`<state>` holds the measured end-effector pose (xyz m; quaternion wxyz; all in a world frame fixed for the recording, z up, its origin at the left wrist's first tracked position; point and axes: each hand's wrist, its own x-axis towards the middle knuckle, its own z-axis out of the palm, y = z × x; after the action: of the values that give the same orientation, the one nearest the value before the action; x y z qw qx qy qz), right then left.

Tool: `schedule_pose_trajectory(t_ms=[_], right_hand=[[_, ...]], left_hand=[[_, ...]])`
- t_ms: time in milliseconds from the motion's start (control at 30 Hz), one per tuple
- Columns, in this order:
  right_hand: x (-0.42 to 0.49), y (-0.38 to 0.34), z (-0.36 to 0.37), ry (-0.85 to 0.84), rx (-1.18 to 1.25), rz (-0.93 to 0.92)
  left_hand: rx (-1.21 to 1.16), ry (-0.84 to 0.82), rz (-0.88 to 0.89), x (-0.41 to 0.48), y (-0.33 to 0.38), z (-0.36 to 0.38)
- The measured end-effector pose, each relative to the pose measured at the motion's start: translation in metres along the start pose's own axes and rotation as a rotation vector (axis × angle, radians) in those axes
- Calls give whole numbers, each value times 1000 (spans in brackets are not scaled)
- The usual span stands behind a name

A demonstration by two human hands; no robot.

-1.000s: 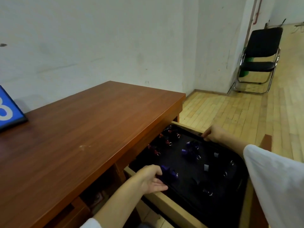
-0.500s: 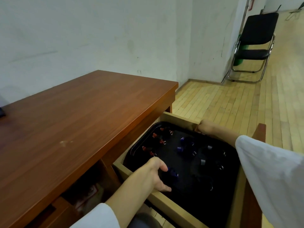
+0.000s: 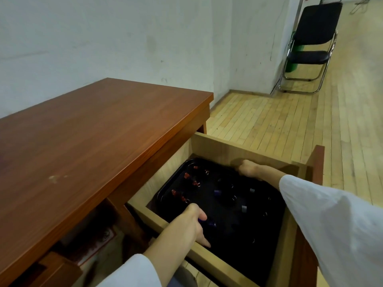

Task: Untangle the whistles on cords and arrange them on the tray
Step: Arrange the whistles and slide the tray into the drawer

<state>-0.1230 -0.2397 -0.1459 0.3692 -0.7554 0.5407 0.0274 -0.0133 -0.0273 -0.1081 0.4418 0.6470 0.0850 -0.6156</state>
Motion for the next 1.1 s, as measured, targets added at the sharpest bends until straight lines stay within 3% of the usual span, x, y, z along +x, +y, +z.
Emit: schedule_pose_trajectory(t_ms=[167, 300, 367, 433, 467, 533, 633, 767, 1100], right_hand=[[4, 5, 3, 8, 57, 19], [1, -2, 5, 206, -71, -96], [-3, -11, 7, 286, -59, -232], [-4, -14, 15, 218, -70, -274], [-4, -14, 19, 166, -88, -256], [0, -12, 26, 100, -115, -203], [5, -7, 31, 60, -122, -165], [7, -4, 35, 26, -150, -178], [10, -3, 27, 49, -155, -131]], left_hand=[[79, -36, -13, 0, 2, -1], [374, 54, 234, 5, 13, -1], [708, -29, 450, 9, 21, -6], [1294, -118, 635, 19, 23, -17], [1551, -127, 698, 26, 23, -23], [1798, -155, 682, 38, 20, -27], [1907, -182, 671, 48, 17, -22], [2079, -145, 788, 59, 18, -8], [2094, -129, 879, 71, 23, 5]])
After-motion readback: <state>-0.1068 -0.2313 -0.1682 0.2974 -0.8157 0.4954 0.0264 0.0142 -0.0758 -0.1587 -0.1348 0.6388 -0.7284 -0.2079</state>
